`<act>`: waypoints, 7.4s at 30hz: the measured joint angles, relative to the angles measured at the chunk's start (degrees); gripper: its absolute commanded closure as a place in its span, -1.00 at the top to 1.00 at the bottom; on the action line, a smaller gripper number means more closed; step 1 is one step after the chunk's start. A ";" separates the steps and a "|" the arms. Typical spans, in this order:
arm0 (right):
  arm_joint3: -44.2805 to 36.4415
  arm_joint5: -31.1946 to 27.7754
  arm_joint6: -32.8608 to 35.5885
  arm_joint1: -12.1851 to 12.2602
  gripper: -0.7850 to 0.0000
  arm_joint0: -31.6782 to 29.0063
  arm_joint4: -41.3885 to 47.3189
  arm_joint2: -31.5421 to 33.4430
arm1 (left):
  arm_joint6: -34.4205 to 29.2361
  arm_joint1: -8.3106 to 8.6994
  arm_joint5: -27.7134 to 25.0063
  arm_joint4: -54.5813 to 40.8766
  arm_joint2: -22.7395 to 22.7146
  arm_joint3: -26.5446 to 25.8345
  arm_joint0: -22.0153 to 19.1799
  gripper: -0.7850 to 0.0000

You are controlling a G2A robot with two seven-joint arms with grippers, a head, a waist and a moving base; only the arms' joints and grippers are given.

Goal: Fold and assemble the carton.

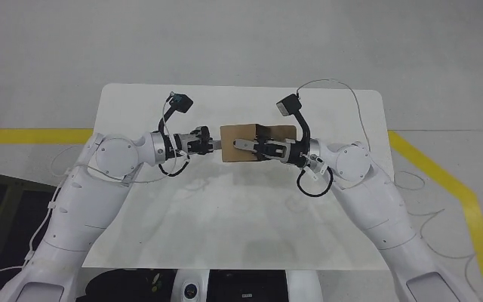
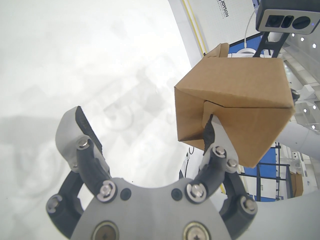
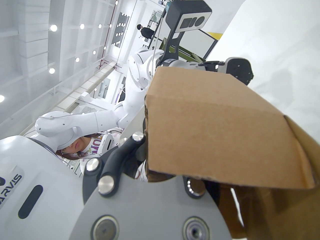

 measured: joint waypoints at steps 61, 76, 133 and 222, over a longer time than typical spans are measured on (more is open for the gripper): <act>3.07 -3.46 4.47 -1.27 -1.00 0.48 5.85 0.00 | -5.64 -1.36 -11.13 -13.72 3.87 10.93 -4.49 1.00; 3.39 -3.57 4.93 -1.47 -1.00 0.34 6.24 0.21 | -5.75 -1.62 -11.10 -14.03 4.77 10.57 -5.10 1.00; 7.41 -0.73 8.70 -1.53 -1.00 1.20 4.68 2.13 | -5.01 -0.81 -15.18 -14.47 1.70 12.89 -3.62 1.00; -9.23 15.49 12.68 2.50 1.00 -7.79 -13.76 10.72 | 33.91 1.12 -32.12 58.65 -5.03 0.23 7.61 1.00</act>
